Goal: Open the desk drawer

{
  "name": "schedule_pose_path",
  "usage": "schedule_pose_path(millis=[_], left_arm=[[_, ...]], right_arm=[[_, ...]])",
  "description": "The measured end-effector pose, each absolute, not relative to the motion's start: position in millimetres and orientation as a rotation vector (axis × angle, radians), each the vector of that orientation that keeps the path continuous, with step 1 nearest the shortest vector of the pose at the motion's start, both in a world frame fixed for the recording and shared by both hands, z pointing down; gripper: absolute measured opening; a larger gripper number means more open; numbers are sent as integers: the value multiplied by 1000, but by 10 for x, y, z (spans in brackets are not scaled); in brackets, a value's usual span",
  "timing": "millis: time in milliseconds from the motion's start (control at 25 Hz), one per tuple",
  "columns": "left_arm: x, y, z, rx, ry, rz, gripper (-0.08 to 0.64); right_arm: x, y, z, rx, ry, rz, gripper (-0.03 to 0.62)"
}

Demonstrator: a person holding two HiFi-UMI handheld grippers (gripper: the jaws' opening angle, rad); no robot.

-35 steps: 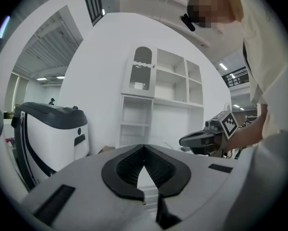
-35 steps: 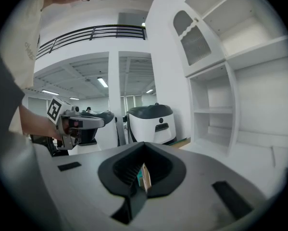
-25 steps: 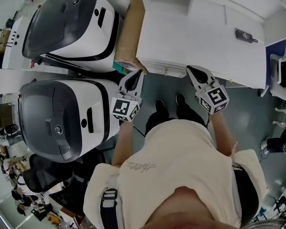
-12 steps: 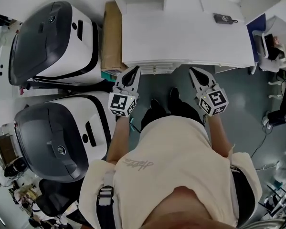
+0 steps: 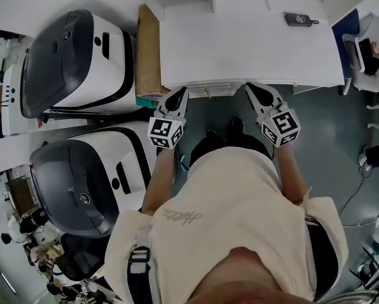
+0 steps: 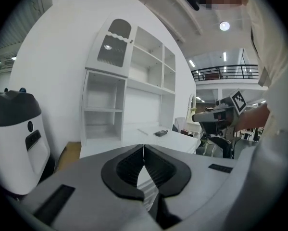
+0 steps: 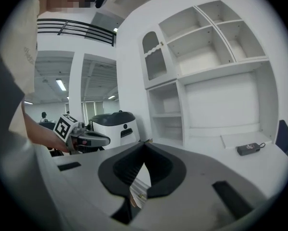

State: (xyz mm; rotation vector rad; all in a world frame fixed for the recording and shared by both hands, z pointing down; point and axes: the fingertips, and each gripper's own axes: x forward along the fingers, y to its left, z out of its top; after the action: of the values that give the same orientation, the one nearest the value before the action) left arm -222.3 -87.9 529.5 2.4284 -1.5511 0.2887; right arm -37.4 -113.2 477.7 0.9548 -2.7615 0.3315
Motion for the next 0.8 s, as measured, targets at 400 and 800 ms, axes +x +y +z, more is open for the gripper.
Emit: schedule_pose_path(millis=[400, 800], left_arm=[[-1898, -916, 6121, 2219, -1473, 450, 160], [-1644, -894, 6798, 2050, -1390, 527, 575]], right_arm=[[-76, -1320, 4903, 903, -2792, 342, -2], [91, -1480, 5053, 829, -2782, 360, -2]])
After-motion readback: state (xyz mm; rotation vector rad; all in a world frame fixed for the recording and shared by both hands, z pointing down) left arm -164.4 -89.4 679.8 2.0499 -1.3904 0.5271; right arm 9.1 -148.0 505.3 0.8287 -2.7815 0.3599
